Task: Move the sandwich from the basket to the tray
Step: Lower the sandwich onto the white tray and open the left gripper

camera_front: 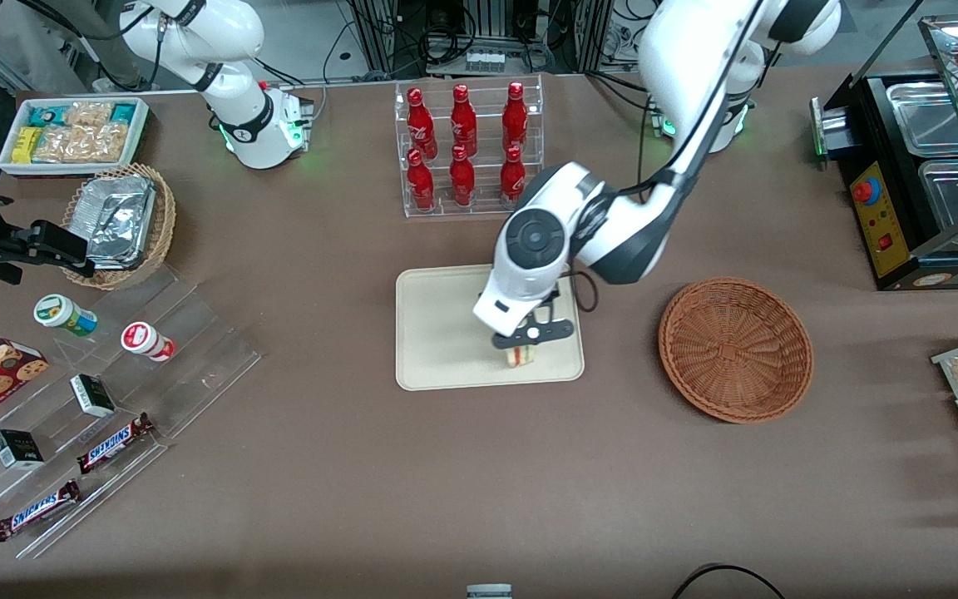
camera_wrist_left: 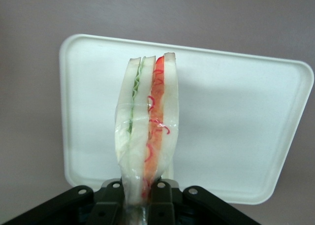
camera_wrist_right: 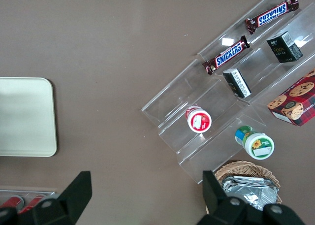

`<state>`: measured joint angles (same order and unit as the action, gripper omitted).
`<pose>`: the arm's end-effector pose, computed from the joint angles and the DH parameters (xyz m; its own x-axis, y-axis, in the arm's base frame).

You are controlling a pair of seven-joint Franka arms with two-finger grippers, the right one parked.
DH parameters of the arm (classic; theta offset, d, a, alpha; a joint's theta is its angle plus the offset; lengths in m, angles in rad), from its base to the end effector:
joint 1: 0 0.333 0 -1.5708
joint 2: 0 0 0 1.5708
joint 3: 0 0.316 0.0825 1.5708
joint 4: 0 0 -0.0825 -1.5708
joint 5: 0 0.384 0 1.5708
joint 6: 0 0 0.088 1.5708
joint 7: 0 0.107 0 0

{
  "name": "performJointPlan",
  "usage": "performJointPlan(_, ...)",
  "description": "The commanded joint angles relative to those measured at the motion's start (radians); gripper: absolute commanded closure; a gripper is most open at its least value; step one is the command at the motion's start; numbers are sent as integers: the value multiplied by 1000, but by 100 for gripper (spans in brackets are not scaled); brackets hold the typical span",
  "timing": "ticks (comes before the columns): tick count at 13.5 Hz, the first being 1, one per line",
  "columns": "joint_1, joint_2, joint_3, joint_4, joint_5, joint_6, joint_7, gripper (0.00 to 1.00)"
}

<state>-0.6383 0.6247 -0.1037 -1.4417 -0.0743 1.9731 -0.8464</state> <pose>0.5263 -0.4714 0.3186 0.9764 0.1499 -0.1558 0.1538 -0.9880 0.0135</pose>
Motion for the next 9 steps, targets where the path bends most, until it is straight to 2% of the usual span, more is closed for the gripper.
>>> performJointPlan(1,-53,50,12,44,5,16,-3,100)
performJointPlan(5,-116,99,19,49,10,61,-9,100)
performJointPlan(9,-132,151,16,47,109,89,-74,100)
